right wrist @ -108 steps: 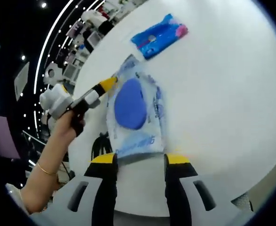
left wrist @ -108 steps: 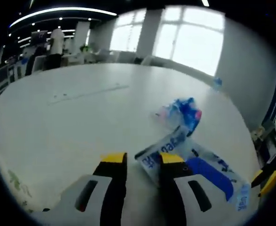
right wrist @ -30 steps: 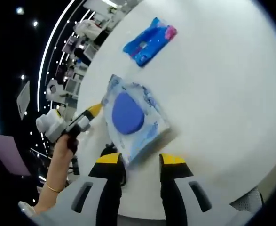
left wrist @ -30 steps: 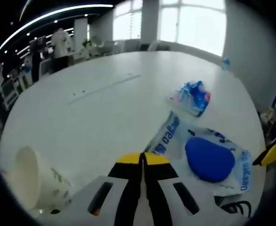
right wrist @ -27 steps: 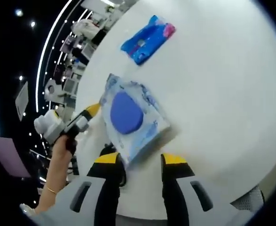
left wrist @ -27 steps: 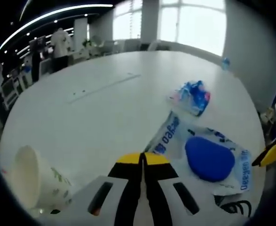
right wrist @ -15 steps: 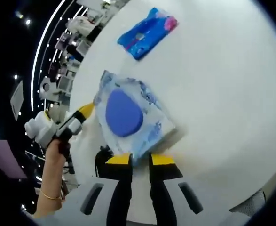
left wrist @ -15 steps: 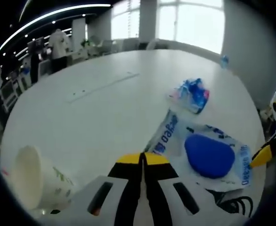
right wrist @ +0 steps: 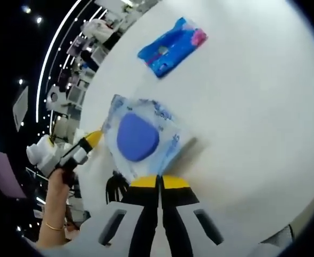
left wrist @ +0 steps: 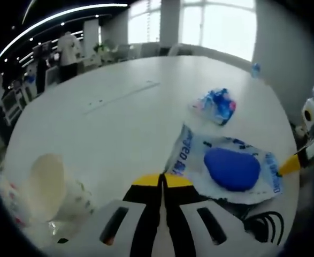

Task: Arrange the tabletop items into an orderly group along one side of the table until the central work area is clear of visible clutter.

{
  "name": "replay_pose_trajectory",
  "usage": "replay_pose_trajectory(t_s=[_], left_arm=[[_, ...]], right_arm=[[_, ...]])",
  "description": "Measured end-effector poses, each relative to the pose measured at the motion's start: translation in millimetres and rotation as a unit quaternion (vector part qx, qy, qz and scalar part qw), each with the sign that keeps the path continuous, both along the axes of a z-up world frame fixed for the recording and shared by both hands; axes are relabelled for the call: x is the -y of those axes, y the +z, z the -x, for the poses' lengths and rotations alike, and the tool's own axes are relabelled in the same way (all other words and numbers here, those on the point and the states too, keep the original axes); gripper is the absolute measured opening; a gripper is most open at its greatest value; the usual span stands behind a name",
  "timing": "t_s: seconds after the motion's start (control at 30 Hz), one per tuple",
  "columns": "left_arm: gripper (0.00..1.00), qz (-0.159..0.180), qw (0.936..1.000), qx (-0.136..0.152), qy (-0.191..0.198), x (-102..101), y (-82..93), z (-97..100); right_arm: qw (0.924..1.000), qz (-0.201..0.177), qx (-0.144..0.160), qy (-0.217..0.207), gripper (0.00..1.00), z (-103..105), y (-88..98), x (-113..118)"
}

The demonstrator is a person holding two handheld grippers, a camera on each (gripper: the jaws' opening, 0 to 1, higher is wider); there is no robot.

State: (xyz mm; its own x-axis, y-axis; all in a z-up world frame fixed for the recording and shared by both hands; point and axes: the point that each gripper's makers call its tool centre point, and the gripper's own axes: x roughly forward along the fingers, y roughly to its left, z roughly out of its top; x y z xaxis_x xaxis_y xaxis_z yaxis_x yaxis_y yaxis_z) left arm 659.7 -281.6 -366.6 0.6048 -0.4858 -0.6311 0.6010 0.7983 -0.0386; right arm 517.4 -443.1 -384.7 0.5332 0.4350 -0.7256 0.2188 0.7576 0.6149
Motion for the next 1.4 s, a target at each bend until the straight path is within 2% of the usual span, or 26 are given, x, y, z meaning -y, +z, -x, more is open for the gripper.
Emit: replay_pose_trajectory(t_s=[0.27, 0.43, 0.63, 0.9, 0.97, 1.23, 1.4], left_arm=[[0.0, 0.006, 0.9999, 0.002, 0.008, -12, 10.0, 14.6], [0.0, 0.011, 0.9998, 0.005, 0.014, -20, 14.1, 21.6], [0.0, -0.004, 0.9997, 0.016, 0.02, -29, 21.0, 31.4], [0.0, 0.004, 0.9988, 0.02, 0.044, -38, 27.8, 36.7], [0.0, 0.016, 0.9986, 0.031, 0.04, -35, 31.9, 37.6], [0.0, 0.011, 0.9982, 0.036, 0.047, -42, 34.0, 40.7], [0.0, 0.007, 0.9971, 0.048, 0.058, -48, 35.0, 40.6]], right_arm=[[0.9975, 0.044, 0.051, 0.02, 0.01, -18, 17.8, 9], [0.995, 0.058, 0.075, 0.029, 0.01, -30, 28.1, 12], [0.9895, 0.079, 0.11, 0.049, 0.01, -49, 40.9, 11], [0.9803, 0.101, 0.153, 0.073, 0.01, -77, 54.3, 9], [0.9775, 0.112, 0.16, 0.081, 0.01, -86, 54.6, 10], [0.9764, 0.11, 0.162, 0.091, 0.01, -103, 48.8, 6], [0.9691, 0.108, 0.198, 0.1, 0.01, -122, 53.1, -3]])
